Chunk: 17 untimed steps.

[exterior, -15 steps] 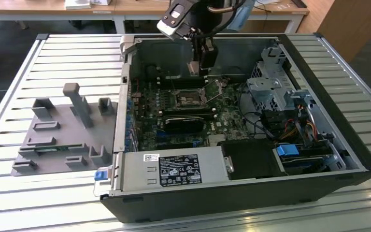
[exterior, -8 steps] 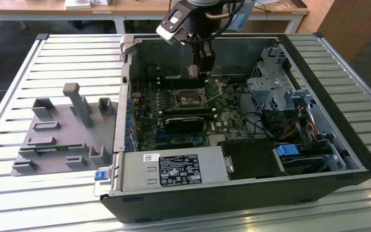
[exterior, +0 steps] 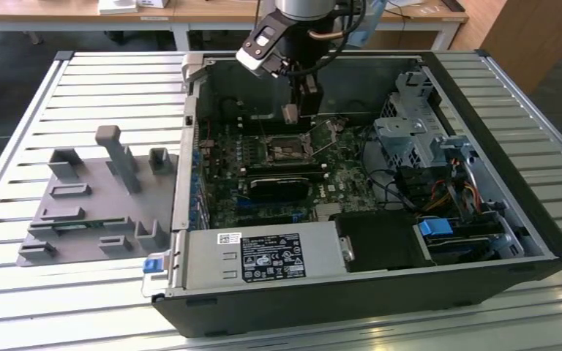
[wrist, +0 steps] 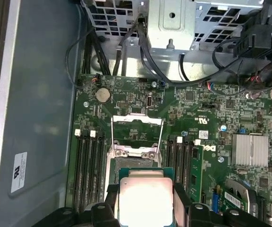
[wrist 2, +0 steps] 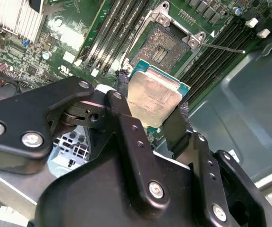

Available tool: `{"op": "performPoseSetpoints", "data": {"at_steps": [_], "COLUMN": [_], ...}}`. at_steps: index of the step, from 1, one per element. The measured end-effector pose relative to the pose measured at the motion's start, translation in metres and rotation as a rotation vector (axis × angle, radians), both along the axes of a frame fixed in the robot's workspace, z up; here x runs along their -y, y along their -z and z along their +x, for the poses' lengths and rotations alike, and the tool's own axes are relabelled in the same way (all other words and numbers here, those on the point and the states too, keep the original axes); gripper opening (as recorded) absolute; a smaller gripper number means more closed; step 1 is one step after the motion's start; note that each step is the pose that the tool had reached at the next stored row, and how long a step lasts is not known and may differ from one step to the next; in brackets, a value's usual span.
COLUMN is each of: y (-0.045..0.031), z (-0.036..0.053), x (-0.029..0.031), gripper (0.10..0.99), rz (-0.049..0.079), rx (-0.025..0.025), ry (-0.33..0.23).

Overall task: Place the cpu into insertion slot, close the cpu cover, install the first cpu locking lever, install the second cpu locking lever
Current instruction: 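Place the cpu into insertion slot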

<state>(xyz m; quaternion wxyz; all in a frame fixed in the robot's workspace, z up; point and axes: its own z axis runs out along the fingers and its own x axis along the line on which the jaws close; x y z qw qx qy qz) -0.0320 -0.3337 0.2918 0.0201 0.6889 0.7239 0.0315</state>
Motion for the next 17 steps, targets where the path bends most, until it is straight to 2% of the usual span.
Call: {"op": "performPoseSetpoints", "data": {"at_steps": [5, 17], "y": [0.0065, 0.0137], "z": [-0.0001, -0.0001], "x": [-0.0006, -0.0006], "gripper": [0.541, 0.541], "rz": [-0.001, -0.001], "rx": [-0.0015, -0.0015], "ry": [0.0, 0.0]}}
